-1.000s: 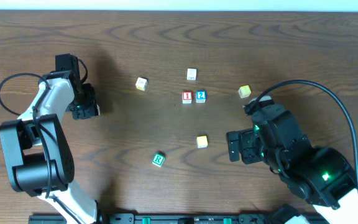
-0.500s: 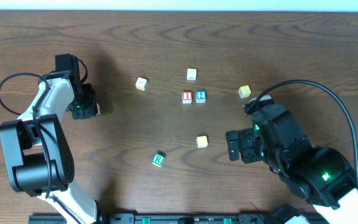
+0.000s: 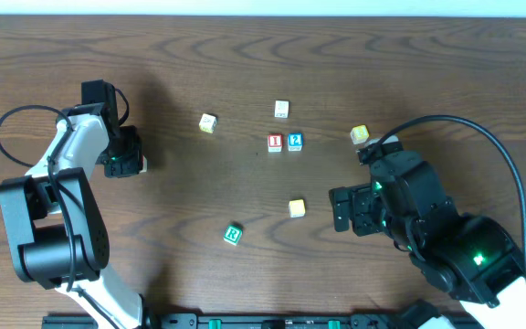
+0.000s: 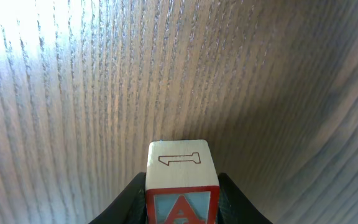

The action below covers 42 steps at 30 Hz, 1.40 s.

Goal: Spell out Ai2
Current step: 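Lower the left gripper and grasp the red A block, then lift the A block and carry it toward the I block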

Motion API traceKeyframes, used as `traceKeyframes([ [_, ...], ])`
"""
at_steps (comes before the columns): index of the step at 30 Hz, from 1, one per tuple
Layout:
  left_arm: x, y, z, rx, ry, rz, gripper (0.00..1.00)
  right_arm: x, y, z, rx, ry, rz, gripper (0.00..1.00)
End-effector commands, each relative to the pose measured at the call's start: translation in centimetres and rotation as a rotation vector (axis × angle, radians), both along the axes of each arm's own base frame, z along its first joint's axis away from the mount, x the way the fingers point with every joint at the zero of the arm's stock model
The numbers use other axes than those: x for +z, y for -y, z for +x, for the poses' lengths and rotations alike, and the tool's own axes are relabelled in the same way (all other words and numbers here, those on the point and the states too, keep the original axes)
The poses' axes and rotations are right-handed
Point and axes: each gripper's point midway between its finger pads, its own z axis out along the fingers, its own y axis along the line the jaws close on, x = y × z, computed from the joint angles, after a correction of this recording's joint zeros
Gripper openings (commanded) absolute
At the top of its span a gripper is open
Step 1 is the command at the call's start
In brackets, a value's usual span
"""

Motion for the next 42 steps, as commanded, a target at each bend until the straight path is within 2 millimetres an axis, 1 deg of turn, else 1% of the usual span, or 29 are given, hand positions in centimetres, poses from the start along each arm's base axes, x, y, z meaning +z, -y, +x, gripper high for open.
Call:
traceKeyframes([
  [1, 0.2, -0.4, 0.5, -0.117, 0.010, 0.021, 0.05, 0.9, 0.5, 0.5, -0.027, 0.025, 0.008, 0.99],
  [3, 1.0, -0.4, 1.6, -0.226, 0.050, 0.034, 0.06, 1.0, 0.5, 0.6, -0.029, 0.031, 0.008, 0.99],
  [5, 2.4, -0.3, 3.5, -0.379, 0.121, 0.052, 0.05, 1.1, 0.4, 0.7, -0.022, 0.041, 0.009, 0.99],
  [7, 4.2, -0.1, 5.5, -0.550, 0.200, 0.084, 0.05, 1.3, 0.3, 0.9, -0.017, 0.053, 0.009, 0.99],
  [9, 6.2, 1.1, 7.7, -0.771, 0.307, 0.112, 0.05, 1.5, 0.2, 1.2, -0.019, 0.066, 0.010, 0.99],
  [10, 7.1, 2.1, 8.6, -0.884, 0.365, 0.111, 0.05, 1.6, 0.2, 1.3, -0.014, 0.074, 0.011, 0.99],
  [12, 9.4, 5.3, 9.7, -1.081, 0.504, 0.053, 0.05, 1.9, 0.0, 1.6, -0.008, 0.092, 0.017, 0.99],
  [15, 12.1, 10.0, 9.9, -1.237, 0.681, -0.078, 0.06, 2.3, -0.1, 2.0, -0.014, 0.111, 0.022, 0.99],
  [17, 13.0, 12.6, 9.4, -1.349, 0.756, -0.125, 0.05, 2.3, 0.0, 2.1, -0.019, 0.117, 0.018, 0.99],
  [18, 13.1, 13.7, 8.9, -1.411, 0.769, -0.134, 0.05, 2.3, 0.1, 2.1, -0.021, 0.118, 0.015, 0.99],
  [20, 12.7, 15.4, 8.0, -1.508, 0.759, -0.134, 0.05, 2.3, 0.1, 2.1, -0.023, 0.117, 0.013, 0.99],
  [23, 12.1, 17.4, 6.8, -1.611, 0.731, -0.130, 0.05, 2.2, 0.2, 2.0, -0.023, 0.115, 0.011, 0.99],
  [25, 12.1, 18.3, 6.3, -1.647, 0.729, -0.139, 0.05, 2.2, 0.2, 2.0, -0.025, 0.116, 0.008, 0.99],
  [28, 12.0, 18.9, 6.1, -1.671, 0.727, -0.141, 0.05, 2.2, 0.3, 2.0, -0.025, 0.112, 0.005, 0.99],
  [30, 11.4, 18.7, 6.2, -1.691, 0.684, -0.090, 0.06, 2.1, 0.3, 1.9, -0.024, 0.109, 0.003, 0.99],
  [33, 10.0, 17.8, 6.4, -1.713, 0.539, 0.063, 0.06, 2.0, 0.5, 1.8, -0.016, 0.106, -0.015, 0.99],
  [36, 9.0, 17.1, 6.6, -1.632, 0.389, 0.198, 0.05, 1.9, 0.8, 1.8, -0.025, 0.106, -0.029, 0.99],
  [37, 8.9, 17.4, 6.5, -1.611, 0.358, 0.232, 0.05, 1.9, 0.9, 1.9, -0.029, 0.109, -0.032, 0.99],
  [40, 8.9, 19.7, 6.1, -1.592, 0.313, 0.325, 0.05, 2.0, 1.3, 2.0, -0.046, 0.120, -0.049, 0.99],
  [42, 8.9, 20.4, 5.8, -1.553, 0.281, 0.389, 0.05, 2.1, 1.5, 2.2, -0.057, 0.127, -0.060, 0.99],
])
